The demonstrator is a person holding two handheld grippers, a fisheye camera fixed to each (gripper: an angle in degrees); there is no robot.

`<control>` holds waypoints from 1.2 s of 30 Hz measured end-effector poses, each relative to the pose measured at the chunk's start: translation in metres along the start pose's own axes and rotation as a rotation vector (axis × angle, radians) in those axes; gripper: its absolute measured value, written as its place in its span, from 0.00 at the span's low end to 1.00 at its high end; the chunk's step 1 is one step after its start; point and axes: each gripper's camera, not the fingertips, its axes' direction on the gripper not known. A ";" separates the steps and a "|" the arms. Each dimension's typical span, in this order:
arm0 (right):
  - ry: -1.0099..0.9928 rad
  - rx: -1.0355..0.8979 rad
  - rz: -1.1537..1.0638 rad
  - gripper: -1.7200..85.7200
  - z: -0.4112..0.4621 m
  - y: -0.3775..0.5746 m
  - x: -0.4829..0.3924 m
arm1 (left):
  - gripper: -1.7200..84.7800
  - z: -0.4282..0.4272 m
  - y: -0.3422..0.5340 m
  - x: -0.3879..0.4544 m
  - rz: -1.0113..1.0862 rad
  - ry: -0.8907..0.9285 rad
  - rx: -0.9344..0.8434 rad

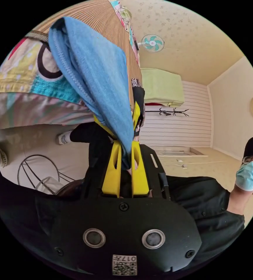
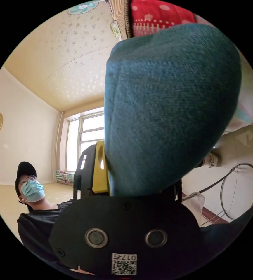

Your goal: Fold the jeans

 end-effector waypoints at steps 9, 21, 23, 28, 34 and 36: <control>-0.032 -0.061 -0.404 0.08 -0.007 0.009 -0.121 | 0.11 -0.011 0.017 0.104 0.355 -0.095 -0.075; 0.298 0.278 -0.765 0.08 -0.182 -0.086 -0.300 | 0.12 -0.005 0.028 0.106 0.387 -0.059 -0.062; 0.537 0.468 -0.489 0.10 -0.235 -0.097 -0.270 | 0.12 -0.008 0.031 0.098 0.347 -0.058 -0.044; 0.885 0.666 -0.131 0.12 -0.263 -0.042 -0.205 | 0.13 -0.044 0.032 0.087 0.292 -0.105 0.070; 0.906 0.590 -0.282 0.08 -0.194 0.022 -0.180 | 0.15 -0.208 0.034 0.121 0.314 -0.356 0.565; 0.941 0.546 -0.341 0.07 -0.166 0.030 -0.183 | 0.18 -0.263 0.042 0.147 0.311 -0.490 0.754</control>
